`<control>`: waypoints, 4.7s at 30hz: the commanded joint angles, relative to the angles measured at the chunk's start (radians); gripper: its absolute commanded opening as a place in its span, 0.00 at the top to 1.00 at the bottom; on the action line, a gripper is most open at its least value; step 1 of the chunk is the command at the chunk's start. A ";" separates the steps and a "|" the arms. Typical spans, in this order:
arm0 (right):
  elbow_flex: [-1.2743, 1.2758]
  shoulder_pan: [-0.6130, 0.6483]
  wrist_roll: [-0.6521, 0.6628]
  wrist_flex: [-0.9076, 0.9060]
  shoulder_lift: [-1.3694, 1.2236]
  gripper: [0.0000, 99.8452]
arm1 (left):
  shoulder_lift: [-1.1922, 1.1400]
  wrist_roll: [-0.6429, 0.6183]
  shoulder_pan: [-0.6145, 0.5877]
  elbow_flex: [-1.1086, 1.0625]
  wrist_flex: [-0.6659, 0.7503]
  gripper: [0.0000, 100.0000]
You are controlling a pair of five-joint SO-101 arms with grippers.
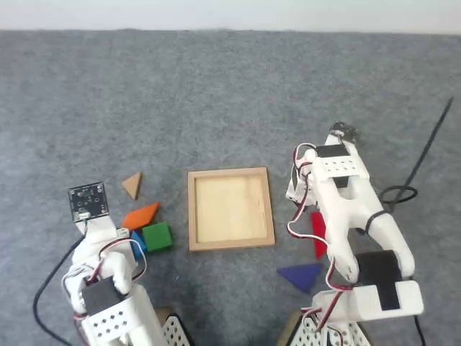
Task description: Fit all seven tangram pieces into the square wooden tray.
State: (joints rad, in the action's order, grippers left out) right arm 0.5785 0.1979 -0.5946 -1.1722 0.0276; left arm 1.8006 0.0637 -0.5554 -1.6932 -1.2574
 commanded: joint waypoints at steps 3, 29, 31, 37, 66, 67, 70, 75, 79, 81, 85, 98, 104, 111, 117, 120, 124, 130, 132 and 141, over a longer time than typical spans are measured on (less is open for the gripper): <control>0.049 -0.033 -0.124 0.101 -0.045 0.50 | 0.017 0.005 0.008 0.012 -0.005 0.99; -0.038 -0.088 -0.204 0.084 -0.245 0.64 | 0.017 0.005 0.008 0.012 -0.005 0.99; -0.038 -0.088 -0.204 0.082 -0.245 0.64 | 0.017 0.005 0.008 0.012 -0.005 0.99; -0.038 -0.088 -0.204 0.082 -0.242 0.64 | 0.017 0.005 0.008 0.012 -0.005 0.99; -0.040 -0.105 -0.135 0.061 -0.236 0.72 | 0.017 0.005 0.005 0.012 -0.005 0.99; -0.041 -0.105 -0.133 0.050 -0.234 0.72 | 0.017 0.005 0.005 0.012 -0.005 0.99; -0.043 -0.105 -0.132 0.041 -0.232 0.72 | 0.017 0.005 0.005 0.012 -0.005 0.99; -0.041 -0.104 -0.094 0.038 -0.166 0.74 | 0.017 0.005 0.005 0.012 -0.005 0.99; -0.038 -0.097 -0.023 0.005 -0.061 0.76 | 0.017 0.005 0.005 0.012 -0.005 0.99; -0.041 -0.097 0.003 -0.022 -0.007 0.76 | 0.017 0.005 0.005 0.012 -0.005 0.99; -0.041 -0.102 0.054 -0.062 0.088 0.76 | 0.017 0.005 0.005 0.012 -0.005 0.99; -0.037 -0.025 0.298 -0.081 0.243 0.76 | 0.017 0.005 0.005 0.012 -0.005 0.99; 0.032 -0.093 0.008 -0.059 0.232 0.76 | 0.017 0.005 0.005 0.012 -0.005 0.99; 0.244 -0.166 -0.152 0.208 0.231 0.76 | 0.017 0.005 0.005 0.012 -0.005 0.99; 0.292 -0.174 -0.199 0.286 0.231 0.76 | 0.017 0.005 0.005 0.012 -0.005 0.99; 0.292 -0.174 -0.213 0.312 0.229 0.76 | 0.017 0.005 0.005 0.012 -0.005 0.99; 0.290 -0.173 -0.226 0.348 0.183 0.72 | 0.017 0.005 0.005 0.012 -0.005 0.99; 0.245 -0.173 -0.245 0.395 0.008 0.64 | 0.017 0.005 0.005 0.012 -0.005 0.99; 0.189 -0.174 -0.247 0.352 -0.039 0.64 | 0.017 0.005 0.005 0.012 -0.005 0.99; 0.115 -0.173 -0.249 0.277 -0.108 0.64 | 0.017 0.005 0.005 0.012 -0.005 0.99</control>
State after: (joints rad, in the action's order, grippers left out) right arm 0.6951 0.0445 -0.8355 -0.8746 -0.0430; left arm 1.8006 0.0637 -0.5554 -1.6932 -1.2574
